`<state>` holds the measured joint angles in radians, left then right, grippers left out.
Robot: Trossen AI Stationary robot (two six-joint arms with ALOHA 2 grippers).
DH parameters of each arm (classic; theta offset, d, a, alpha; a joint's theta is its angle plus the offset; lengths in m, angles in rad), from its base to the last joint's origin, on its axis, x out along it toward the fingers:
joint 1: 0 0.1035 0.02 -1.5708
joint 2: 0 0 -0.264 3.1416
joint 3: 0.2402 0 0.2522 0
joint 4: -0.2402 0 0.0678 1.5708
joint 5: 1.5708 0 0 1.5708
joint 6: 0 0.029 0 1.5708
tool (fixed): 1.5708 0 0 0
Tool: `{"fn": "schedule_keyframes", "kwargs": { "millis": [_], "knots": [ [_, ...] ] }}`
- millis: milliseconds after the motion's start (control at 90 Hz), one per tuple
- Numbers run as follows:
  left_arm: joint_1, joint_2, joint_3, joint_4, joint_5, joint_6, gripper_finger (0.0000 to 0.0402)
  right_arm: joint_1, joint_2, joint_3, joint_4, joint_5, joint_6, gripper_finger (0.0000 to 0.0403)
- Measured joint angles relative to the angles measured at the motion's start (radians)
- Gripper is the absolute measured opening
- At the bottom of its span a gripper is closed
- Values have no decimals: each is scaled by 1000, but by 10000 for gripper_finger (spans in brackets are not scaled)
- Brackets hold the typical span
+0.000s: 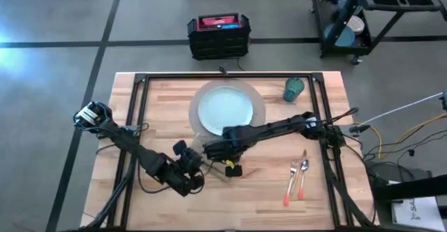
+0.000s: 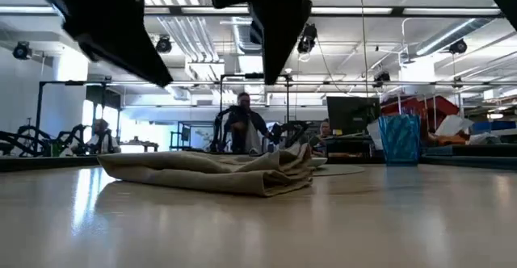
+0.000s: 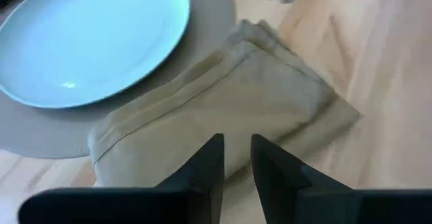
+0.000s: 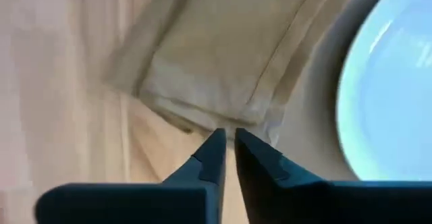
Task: Set table place
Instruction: Fold the brown table napkin
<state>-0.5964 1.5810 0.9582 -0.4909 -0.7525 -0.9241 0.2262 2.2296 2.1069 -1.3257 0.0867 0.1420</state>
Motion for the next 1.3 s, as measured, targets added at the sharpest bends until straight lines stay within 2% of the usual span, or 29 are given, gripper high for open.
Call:
{"fn": "schedule_keyframes", "kwargs": {
  "millis": [122,178,378,500,656,767,978,1300],
  "knots": [
    [12,10,-71,86,1,17,61,49,1,-108,1,193,57,3],
    [14,10,-96,99,1,35,62,64,0,-156,22,224,94,2],
    [60,10,-159,108,0,185,59,106,-8,-287,296,144,234,0],
    [107,10,-186,173,14,256,58,134,-9,-318,406,187,311,0],
    [138,10,-200,248,93,309,58,138,-11,-359,536,239,333,0],
    [139,10,-202,255,133,305,58,138,-5,-376,568,226,356,0],
    [136,9,-202,254,161,287,42,193,-2,-392,614,73,403,0],
    [137,7,-159,240,170,371,23,255,-12,-325,622,71,437,0]
  ]
}}
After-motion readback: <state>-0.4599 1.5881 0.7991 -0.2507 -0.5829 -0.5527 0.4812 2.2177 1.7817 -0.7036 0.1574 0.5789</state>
